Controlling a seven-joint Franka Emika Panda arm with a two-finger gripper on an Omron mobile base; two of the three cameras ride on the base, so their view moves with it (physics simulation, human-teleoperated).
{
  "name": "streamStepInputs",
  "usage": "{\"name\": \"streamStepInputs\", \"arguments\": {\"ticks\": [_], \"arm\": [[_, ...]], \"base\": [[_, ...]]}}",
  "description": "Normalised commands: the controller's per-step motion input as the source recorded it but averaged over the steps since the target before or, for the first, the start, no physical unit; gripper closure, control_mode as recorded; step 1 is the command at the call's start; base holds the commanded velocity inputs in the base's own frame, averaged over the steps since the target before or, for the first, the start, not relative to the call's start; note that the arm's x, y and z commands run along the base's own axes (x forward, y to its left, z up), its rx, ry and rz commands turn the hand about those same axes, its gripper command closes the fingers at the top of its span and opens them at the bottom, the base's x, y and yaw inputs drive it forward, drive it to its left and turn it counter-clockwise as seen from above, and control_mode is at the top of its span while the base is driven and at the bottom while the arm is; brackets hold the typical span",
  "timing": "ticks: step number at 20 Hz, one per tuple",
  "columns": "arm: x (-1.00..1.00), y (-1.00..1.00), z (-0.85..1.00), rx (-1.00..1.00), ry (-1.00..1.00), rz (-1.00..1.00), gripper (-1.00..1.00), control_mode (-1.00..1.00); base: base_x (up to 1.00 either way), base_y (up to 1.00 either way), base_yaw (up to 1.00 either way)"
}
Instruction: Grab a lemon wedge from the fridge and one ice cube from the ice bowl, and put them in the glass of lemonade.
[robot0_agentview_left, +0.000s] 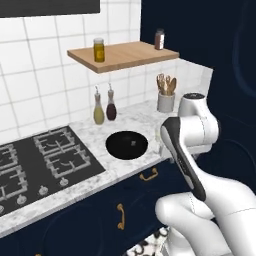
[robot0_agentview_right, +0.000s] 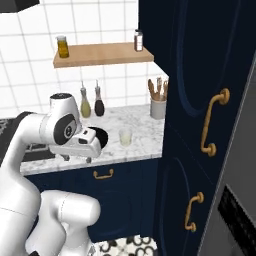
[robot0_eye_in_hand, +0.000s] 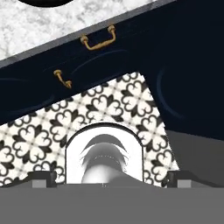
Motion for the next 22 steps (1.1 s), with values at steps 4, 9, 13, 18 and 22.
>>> {"name": "streamStepInputs", "arguments": {"ticks": [4, 9, 13, 18, 22], "arm": [[0.00, 0.00, 0.00, 0.00, 0.00, 0.00, -1.00, 1.00], [0.00, 0.00, 0.00, 0.00, 0.00, 0.00, -1.00, 1.00], [0.00, 0.00, 0.00, 0.00, 0.00, 0.00, -1.00, 1.00], [0.00, 0.00, 0.00, 0.00, 0.00, 0.00, -1.00, 1.00], [0.00, 0.00, 0.00, 0.00, 0.00, 0.00, -1.00, 1.00]], "base": [[-0.43, 0.05, -0.69], [0.04, 0.11, -0.93], [0.03, 0.15, -1.00], [0.06, 0.12, -1.00], [0.02, -0.06, -0.81]]}}
